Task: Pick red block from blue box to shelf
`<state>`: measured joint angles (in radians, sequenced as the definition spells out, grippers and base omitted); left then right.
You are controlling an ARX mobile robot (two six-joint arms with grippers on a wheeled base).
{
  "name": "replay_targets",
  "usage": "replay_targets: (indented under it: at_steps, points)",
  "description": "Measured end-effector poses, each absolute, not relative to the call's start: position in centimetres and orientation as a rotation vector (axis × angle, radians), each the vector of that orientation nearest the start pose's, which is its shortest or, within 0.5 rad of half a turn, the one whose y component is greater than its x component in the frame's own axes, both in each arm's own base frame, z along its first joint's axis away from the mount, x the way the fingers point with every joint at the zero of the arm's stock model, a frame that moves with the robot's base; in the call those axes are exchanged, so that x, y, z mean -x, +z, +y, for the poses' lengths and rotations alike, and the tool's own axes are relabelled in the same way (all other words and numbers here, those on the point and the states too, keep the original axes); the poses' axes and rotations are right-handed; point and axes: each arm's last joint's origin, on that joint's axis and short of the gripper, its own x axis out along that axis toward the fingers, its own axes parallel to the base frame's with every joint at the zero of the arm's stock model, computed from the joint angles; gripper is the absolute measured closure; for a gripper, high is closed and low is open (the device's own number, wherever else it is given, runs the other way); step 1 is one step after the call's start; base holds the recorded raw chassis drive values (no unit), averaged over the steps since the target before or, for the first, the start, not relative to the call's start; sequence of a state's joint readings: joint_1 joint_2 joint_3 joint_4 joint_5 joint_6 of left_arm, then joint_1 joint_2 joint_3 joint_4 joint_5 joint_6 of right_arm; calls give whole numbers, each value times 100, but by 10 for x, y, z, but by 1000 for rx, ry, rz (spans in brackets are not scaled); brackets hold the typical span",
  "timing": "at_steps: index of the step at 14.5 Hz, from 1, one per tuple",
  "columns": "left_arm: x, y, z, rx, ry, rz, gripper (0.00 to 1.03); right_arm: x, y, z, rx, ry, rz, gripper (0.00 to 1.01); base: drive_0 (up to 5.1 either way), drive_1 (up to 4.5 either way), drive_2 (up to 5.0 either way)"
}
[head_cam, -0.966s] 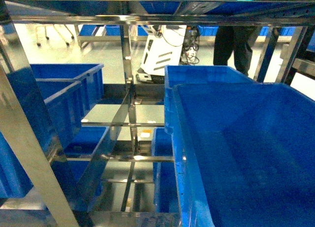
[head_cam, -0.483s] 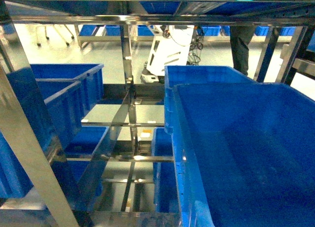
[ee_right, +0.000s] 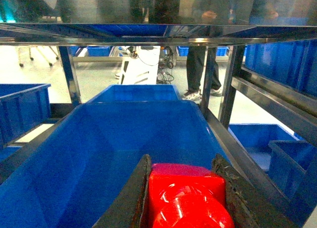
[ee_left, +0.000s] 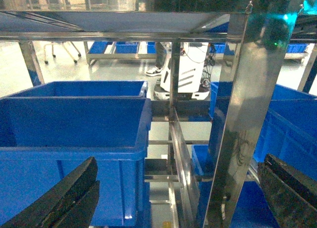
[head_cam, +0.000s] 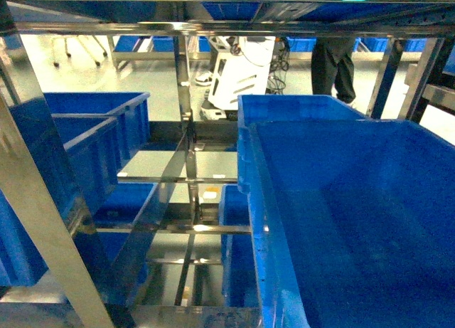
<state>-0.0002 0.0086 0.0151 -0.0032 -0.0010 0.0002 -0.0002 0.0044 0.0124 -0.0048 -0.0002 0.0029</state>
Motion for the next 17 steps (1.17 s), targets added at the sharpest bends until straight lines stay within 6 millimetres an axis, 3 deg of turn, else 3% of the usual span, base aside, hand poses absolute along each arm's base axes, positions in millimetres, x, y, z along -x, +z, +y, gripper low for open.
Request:
replay_targets:
  at_steps: [17]
  points:
    - [-97, 168, 0, 0, 1, -3, 5, -97, 167, 0, -3, 0, -3, 72, 0, 0, 0]
